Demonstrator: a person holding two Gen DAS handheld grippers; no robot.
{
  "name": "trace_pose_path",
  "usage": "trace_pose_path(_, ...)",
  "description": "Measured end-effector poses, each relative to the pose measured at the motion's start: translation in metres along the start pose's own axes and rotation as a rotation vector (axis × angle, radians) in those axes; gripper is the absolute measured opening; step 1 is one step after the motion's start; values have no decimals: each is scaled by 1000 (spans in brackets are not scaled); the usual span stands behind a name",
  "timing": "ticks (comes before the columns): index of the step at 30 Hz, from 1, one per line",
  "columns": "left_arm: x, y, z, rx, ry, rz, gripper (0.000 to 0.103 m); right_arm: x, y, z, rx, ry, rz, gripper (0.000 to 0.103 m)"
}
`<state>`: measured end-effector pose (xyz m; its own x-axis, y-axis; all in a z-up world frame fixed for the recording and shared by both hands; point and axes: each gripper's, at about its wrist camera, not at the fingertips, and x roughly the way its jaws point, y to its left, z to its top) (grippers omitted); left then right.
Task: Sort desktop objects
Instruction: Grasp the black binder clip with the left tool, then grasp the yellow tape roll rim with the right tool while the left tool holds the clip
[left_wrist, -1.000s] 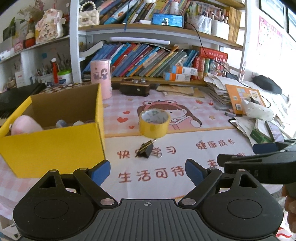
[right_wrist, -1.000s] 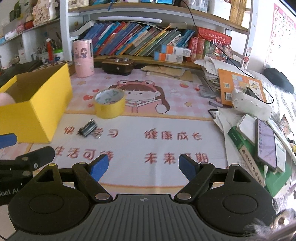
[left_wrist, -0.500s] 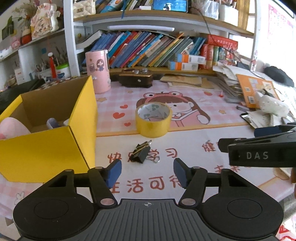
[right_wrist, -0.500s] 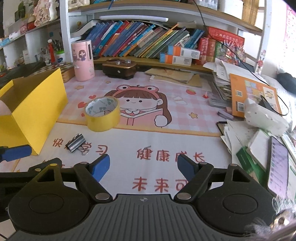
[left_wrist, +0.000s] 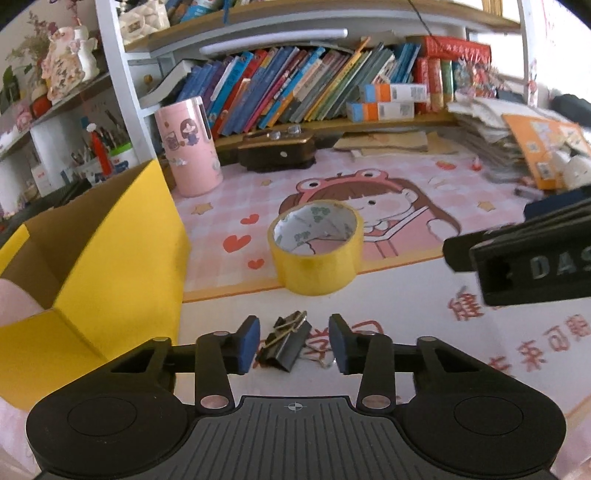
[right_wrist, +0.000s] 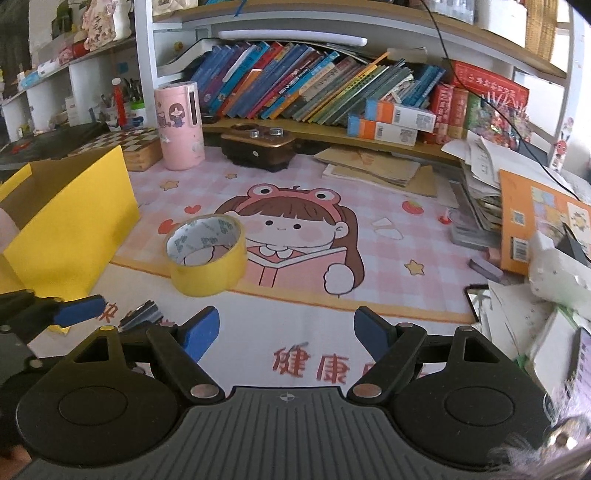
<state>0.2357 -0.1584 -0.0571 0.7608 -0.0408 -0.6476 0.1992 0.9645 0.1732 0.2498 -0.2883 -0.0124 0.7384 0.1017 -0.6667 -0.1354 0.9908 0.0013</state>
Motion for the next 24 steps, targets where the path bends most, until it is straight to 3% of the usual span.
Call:
trace_pose_path(8, 20, -4, 0, 40, 27, 34, 13, 17, -2, 10, -32, 5, 31, 79)
trace_pose_path(15, 18, 4, 4, 38, 9, 19, 5, 34, 6, 19, -57, 20, 81, 81)
trace_pose_path(24, -1, 23, 8, -66, 24, -1, 4, 61, 26, 39, -122, 11, 168, 89)
